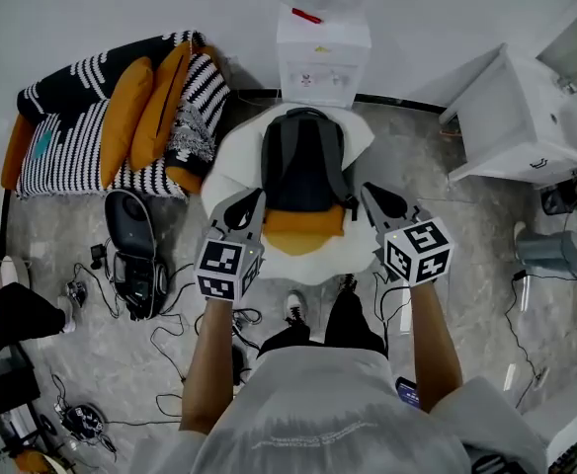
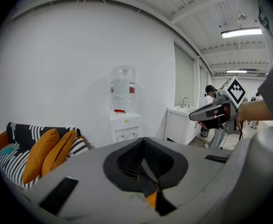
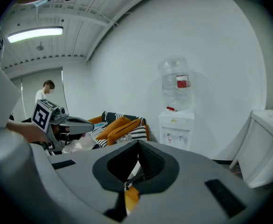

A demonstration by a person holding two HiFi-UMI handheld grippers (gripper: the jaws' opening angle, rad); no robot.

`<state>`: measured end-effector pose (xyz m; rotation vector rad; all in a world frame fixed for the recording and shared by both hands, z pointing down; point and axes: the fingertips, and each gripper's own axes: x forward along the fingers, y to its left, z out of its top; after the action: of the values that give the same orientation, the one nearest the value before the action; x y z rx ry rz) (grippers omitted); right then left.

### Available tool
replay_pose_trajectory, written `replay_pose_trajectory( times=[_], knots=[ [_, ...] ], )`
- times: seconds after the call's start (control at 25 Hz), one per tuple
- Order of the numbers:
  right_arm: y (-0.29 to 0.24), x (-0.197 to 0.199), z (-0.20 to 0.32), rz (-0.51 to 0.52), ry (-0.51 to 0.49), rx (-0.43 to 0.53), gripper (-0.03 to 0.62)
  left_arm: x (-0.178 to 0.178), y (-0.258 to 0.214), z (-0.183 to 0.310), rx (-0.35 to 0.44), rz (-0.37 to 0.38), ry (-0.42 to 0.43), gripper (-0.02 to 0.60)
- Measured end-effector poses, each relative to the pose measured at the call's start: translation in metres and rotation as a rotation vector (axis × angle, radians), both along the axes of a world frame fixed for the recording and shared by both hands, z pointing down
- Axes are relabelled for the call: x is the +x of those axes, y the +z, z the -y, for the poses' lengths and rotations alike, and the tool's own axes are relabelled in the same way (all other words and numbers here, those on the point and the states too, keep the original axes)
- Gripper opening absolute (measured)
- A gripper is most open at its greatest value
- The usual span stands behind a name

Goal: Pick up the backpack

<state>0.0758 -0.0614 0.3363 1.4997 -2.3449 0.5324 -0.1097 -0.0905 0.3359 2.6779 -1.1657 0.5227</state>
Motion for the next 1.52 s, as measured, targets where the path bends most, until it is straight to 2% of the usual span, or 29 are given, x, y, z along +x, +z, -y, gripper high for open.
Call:
replay_pose_trajectory(
  times=[0.32,0.72,0.88,1.0,1.2,1.28,1.52],
  knots=[
    [0.034,0.031,0.026,0.009,-0.076,-0.046,0.0,0.018,0.023,0.025,-0.027,0.018,-0.123,-0.006],
    [0.069,0.068,0.059,0.019,-0.179,-0.092,0.0,0.052,0.058,0.041,-0.082,0.055,-0.204,-0.006],
    [0.084,0.074,0.07,0.05,-0.2,-0.113,0.0,0.06,0.071,0.049,-0.092,0.065,-0.238,-0.006],
    [0.095,0.075,0.079,0.038,-0.217,-0.124,0.0,0.062,0.08,0.055,-0.099,0.068,-0.259,-0.004],
    [0.11,0.078,0.09,0.012,-0.201,-0.156,0.0,0.058,0.102,0.064,-0.137,0.077,-0.258,0.004],
    [0.117,0.076,0.096,0.008,-0.185,-0.167,0.0,0.054,0.111,0.07,-0.151,0.082,-0.253,0.026],
    [0.143,0.068,0.11,-0.008,-0.129,-0.21,0.0,0.036,0.138,0.091,-0.199,0.091,-0.226,0.026]
  ],
)
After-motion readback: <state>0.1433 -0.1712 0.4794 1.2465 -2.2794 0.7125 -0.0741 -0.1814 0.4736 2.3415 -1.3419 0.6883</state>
